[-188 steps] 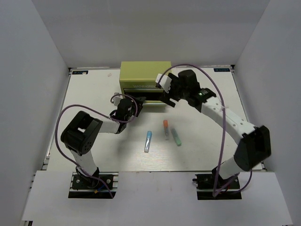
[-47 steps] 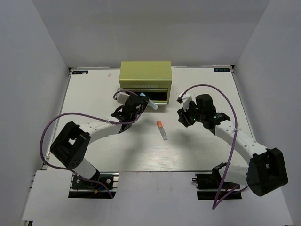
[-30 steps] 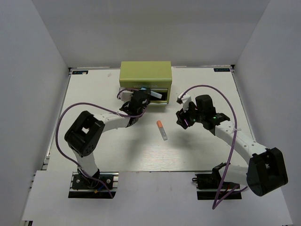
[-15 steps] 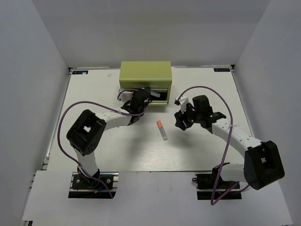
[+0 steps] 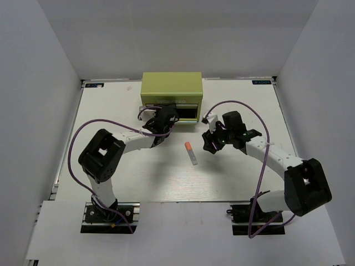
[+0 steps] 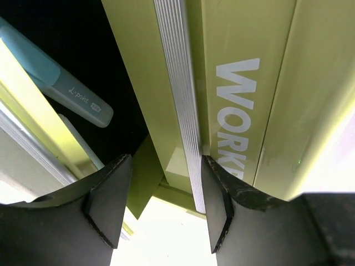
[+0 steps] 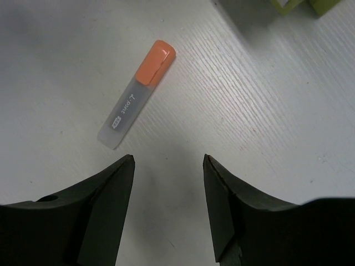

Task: Sort the stationery into containers
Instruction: Place the stationery into the container, then grab a piece of stationery with the right arm

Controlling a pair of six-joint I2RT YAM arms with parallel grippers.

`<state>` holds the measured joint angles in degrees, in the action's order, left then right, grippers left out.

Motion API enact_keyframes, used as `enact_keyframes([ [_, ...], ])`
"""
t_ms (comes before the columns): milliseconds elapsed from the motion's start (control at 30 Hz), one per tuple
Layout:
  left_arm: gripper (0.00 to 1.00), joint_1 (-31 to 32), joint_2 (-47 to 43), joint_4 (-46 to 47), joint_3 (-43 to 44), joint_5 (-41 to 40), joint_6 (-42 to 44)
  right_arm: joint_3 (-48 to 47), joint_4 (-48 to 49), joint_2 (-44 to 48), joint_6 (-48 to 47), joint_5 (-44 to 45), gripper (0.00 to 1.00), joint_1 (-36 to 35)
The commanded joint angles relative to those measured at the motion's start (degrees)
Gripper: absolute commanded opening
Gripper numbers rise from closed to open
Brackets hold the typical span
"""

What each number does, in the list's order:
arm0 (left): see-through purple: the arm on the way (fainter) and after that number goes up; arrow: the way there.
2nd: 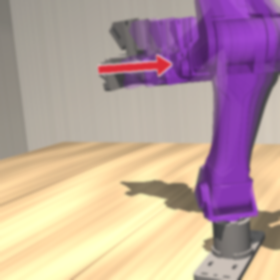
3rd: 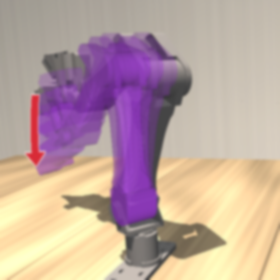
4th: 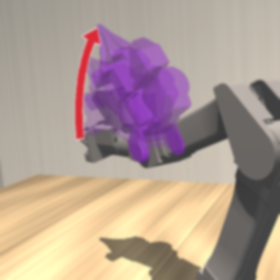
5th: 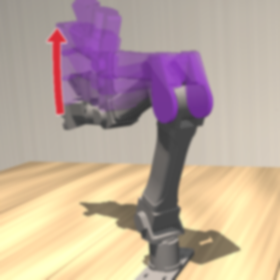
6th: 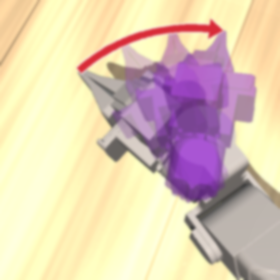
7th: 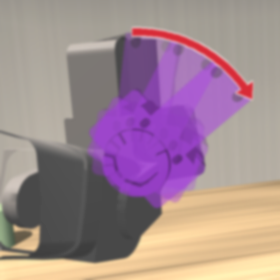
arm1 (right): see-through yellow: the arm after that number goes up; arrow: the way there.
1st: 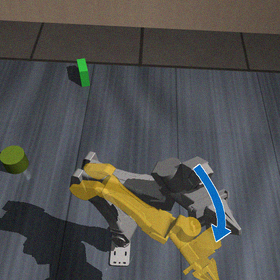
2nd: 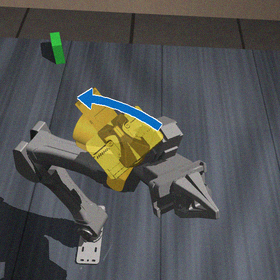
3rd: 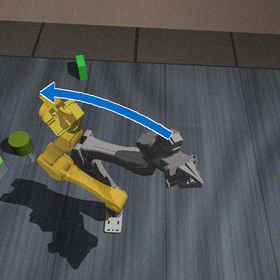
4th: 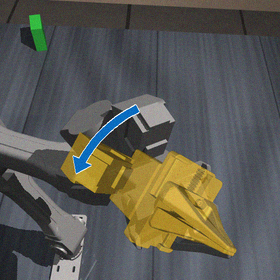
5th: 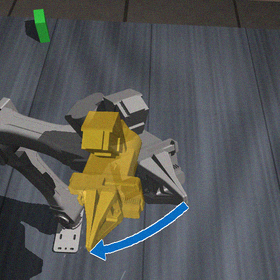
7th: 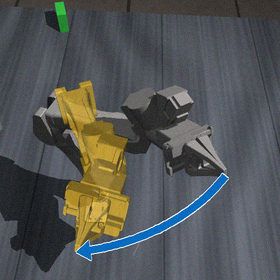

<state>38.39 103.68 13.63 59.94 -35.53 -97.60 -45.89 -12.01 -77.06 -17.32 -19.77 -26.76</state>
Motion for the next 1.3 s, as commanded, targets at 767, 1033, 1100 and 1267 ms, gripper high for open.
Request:
enact_keyframes([
  [767,0.92,-0.60,-42.84,-48.60,-13.51,1.42,28.52,-13.08,-0.29,-22.25,9.06,14.31,0.67,-14.54],
  [1033,0.92,-0.60,-53.31,-53.79,-21.61,3.98,27.99,-13.70,-2.49,-24.81,8.62,17.75,0.48,-17.18],
  [1100,0.92,-0.60,-54.37,-54.40,-22.23,4.50,27.99,-13.53,-3.54,-24.46,7.39,17.22,0.34,-17.36],
  [1267,0.92,-0.60,-54.37,-54.41,-24.08,6.26,27.99,-13.09,-5.13,-21.30,-2.52,13.89,0.17,-16.92],
])
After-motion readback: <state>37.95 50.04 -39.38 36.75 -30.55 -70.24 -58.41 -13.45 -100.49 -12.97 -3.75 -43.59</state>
